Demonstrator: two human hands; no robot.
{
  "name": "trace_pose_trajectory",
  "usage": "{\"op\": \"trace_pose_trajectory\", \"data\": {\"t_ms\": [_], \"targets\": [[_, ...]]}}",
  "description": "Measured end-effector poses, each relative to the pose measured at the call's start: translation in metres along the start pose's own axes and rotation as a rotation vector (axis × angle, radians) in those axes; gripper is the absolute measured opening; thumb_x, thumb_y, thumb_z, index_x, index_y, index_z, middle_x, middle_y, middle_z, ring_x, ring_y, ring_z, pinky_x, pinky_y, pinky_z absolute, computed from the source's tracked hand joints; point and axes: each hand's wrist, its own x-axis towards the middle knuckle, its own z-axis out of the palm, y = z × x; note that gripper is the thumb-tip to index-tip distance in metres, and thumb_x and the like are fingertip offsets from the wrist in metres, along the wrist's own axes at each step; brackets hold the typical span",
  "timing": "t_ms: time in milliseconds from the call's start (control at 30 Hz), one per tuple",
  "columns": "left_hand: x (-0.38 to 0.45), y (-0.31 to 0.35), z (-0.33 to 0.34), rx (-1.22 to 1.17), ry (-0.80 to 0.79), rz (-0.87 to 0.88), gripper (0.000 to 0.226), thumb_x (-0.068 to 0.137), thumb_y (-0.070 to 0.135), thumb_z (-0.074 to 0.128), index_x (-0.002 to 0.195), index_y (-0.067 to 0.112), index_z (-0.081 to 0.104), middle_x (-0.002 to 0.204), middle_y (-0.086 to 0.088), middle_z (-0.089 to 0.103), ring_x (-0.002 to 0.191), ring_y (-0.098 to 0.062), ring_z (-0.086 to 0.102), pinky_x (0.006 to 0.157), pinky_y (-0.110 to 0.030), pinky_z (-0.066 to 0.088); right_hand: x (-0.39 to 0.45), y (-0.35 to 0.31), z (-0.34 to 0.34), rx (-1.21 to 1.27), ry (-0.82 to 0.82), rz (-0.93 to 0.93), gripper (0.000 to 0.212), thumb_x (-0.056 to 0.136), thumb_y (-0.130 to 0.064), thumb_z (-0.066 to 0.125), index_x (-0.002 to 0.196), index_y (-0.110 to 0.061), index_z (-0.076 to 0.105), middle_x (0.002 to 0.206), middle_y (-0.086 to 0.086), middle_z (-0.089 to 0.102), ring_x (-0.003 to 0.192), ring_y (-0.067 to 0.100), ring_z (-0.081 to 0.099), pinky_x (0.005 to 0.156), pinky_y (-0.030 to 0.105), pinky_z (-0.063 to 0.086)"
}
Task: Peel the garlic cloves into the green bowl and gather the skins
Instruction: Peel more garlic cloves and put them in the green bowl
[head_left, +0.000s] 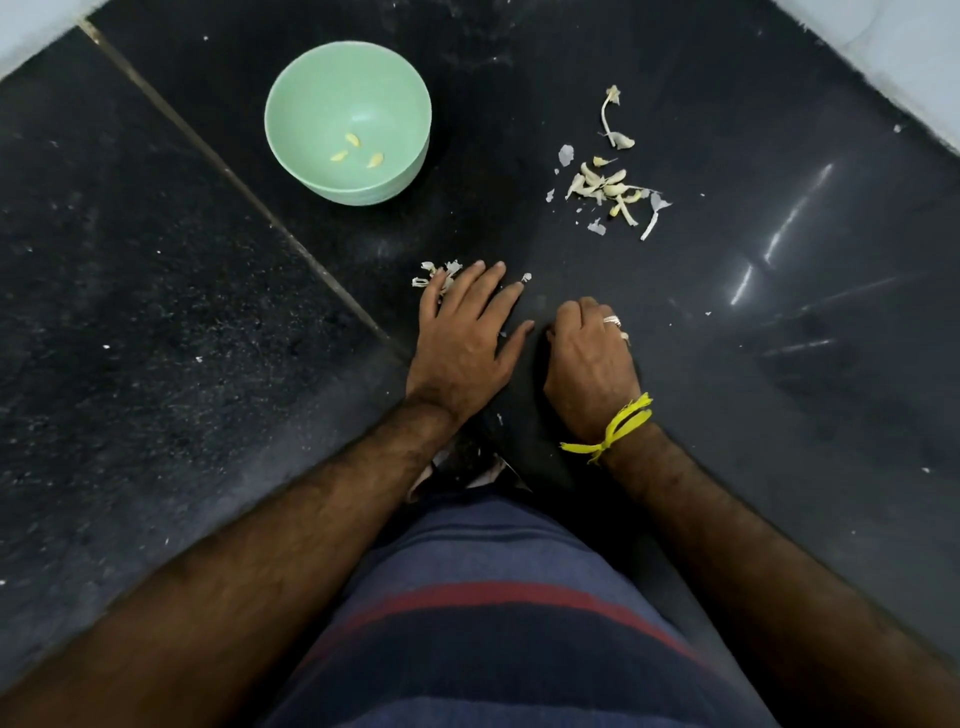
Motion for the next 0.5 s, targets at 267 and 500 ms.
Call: {"op": "trace_pose_trajectory", "data": {"t_ms": [267,500], "targets": [[0.000,0.001,-0.001,0.019,-0.019,0.004,0.042,0.099,0.040,0.056,0.131,0.014,0.065,0.141,-0.008,0.059,0.135,-0.026,0.051,0.116,-0.054,0.029,-0.004,-0.008,-0.004,-0.190,0.258,-0.249,0.011,0.068,0.000,0.063,0.070,-0.003,0.052,0.067,0.014,0.051,0.060,0.030,0.053,0.051,0.036,0.047],[-0.001,0.001,-0.002,0.010,0.017,0.014,0.039,0.096,0.037,0.059,0.126,0.014,0.068,0.138,-0.007,0.062,0.133,-0.026,0.053,0.116,-0.055,0.030,-0.004,0.011,-0.002,0.286,0.026,0.106,0.012,0.086,-0.008,0.064,0.081,-0.004,0.054,0.085,0.019,0.061,0.076,0.040,0.058,0.066,0.043,0.048]]}}
